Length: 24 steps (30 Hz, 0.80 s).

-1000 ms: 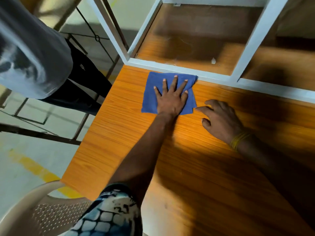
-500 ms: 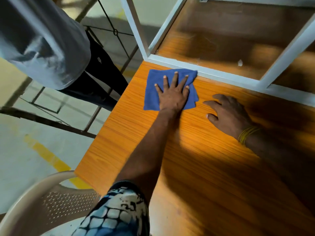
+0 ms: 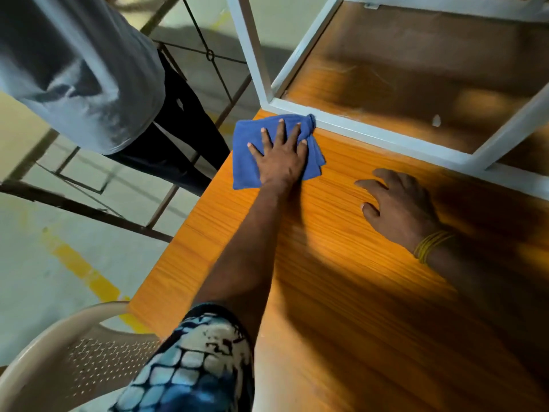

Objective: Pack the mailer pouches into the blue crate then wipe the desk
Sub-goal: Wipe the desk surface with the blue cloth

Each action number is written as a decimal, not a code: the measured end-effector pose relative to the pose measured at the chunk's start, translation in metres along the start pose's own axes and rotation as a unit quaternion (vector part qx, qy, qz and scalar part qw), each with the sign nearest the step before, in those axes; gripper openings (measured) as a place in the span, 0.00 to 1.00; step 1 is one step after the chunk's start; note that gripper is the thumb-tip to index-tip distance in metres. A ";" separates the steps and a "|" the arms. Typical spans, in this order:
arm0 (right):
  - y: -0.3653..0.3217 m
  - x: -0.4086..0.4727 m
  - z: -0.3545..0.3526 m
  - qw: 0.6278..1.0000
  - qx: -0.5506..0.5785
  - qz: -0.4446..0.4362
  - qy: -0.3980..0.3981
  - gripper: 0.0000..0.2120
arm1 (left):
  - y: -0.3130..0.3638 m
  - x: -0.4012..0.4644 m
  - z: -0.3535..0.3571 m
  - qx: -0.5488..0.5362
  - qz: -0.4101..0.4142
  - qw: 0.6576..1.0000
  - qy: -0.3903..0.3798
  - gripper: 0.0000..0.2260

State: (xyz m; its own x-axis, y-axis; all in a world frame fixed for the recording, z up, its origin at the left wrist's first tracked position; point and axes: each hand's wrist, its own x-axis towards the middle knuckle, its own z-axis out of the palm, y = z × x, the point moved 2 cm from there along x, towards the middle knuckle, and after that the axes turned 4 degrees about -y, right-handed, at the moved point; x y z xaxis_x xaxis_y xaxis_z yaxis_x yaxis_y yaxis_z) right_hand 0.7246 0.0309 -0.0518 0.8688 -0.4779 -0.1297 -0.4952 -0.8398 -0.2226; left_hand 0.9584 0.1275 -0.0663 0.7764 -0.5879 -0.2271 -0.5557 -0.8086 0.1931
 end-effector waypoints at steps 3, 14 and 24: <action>-0.001 0.002 0.003 1.000 -0.001 0.008 0.007 0.25 | 0.004 -0.027 0.008 0.026 0.121 0.992 -0.003 0.23; -0.005 0.000 0.007 1.000 -0.012 0.024 -0.009 0.26 | -0.028 0.008 -0.008 -0.012 0.010 1.000 0.004 0.23; -0.054 -0.033 -0.004 0.996 0.008 -0.080 -0.033 0.26 | -0.079 -0.098 0.015 0.072 0.203 0.976 0.015 0.23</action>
State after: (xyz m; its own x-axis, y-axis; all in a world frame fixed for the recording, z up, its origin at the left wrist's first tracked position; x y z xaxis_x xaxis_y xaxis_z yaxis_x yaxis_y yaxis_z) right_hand 0.7225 0.0913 -0.0318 0.9348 -0.3196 -0.1552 -0.3508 -0.8994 -0.2607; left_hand 0.9216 0.2483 -0.0738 0.4900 -0.8617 -0.1319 -0.8541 -0.5048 0.1252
